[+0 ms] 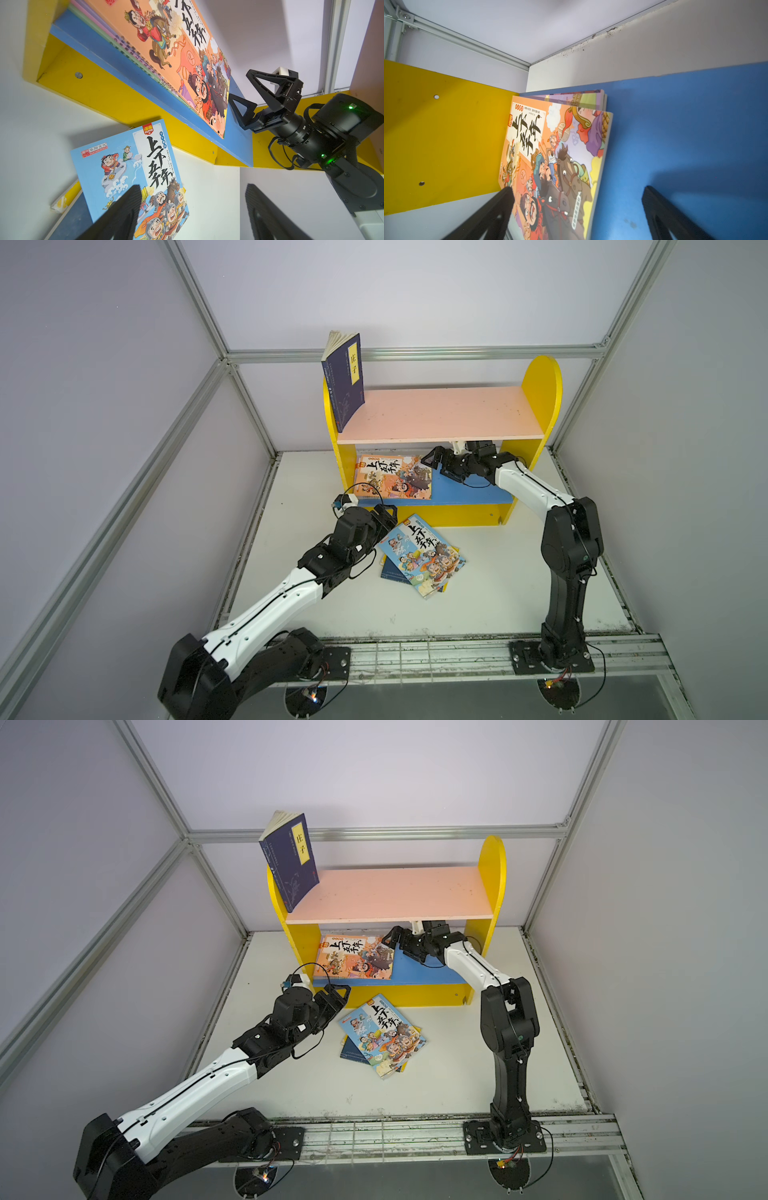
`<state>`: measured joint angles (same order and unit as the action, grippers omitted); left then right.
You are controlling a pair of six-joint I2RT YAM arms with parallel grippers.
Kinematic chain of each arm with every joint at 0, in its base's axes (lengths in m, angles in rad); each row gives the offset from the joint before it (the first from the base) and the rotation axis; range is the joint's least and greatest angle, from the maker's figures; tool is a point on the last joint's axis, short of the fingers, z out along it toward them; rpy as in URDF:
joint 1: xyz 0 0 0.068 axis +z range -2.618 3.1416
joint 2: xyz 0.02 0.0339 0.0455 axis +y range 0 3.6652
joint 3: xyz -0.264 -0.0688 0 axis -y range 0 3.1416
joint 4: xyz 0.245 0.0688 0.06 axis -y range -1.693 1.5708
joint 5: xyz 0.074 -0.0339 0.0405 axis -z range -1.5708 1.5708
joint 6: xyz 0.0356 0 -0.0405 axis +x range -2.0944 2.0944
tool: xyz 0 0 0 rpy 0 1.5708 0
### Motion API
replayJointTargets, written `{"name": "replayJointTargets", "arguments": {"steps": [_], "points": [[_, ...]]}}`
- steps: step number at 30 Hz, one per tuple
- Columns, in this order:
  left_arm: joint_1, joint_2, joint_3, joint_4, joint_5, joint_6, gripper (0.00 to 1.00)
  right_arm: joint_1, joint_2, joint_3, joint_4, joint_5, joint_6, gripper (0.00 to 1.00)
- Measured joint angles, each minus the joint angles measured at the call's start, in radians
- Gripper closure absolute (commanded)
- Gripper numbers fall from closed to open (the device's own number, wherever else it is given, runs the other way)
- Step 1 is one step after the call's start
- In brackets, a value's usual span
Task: Stacking books/files
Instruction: Place the book at the bookshelf, then move the book to the bookshelf.
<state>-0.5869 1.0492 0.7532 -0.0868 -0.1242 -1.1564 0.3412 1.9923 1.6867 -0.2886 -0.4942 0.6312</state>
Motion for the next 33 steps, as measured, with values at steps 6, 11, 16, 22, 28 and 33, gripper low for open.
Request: {"name": "replayJointTargets", "arguments": {"steps": [6,11,16,22,28,33], "points": [[0.0,-0.023,0.021,-0.037,-0.005,0.042,0.16,0.024,-0.088,-0.083,-0.032,0.067,-0.004,0.11],[0.0,-0.049,0.019,-0.068,-0.013,0.061,0.16,0.051,-0.118,-0.132,-0.022,0.091,0.003,0.14],[0.004,-0.087,0.009,-0.106,-0.023,0.078,0.16,0.069,-0.106,-0.123,-0.019,0.101,0.006,0.17],[0.018,-0.137,-0.002,-0.144,-0.027,0.103,0.14,0.075,-0.069,-0.079,-0.029,0.105,0.006,0.2],[0.047,-0.163,-0.015,-0.186,-0.022,0.123,0.01,0.096,-0.039,-0.027,-0.045,0.103,0.001,0.21],[0.073,-0.179,-0.019,-0.212,-0.011,0.129,0.01,0.116,-0.012,0.021,-0.074,0.107,-0.01,0.2]]}}
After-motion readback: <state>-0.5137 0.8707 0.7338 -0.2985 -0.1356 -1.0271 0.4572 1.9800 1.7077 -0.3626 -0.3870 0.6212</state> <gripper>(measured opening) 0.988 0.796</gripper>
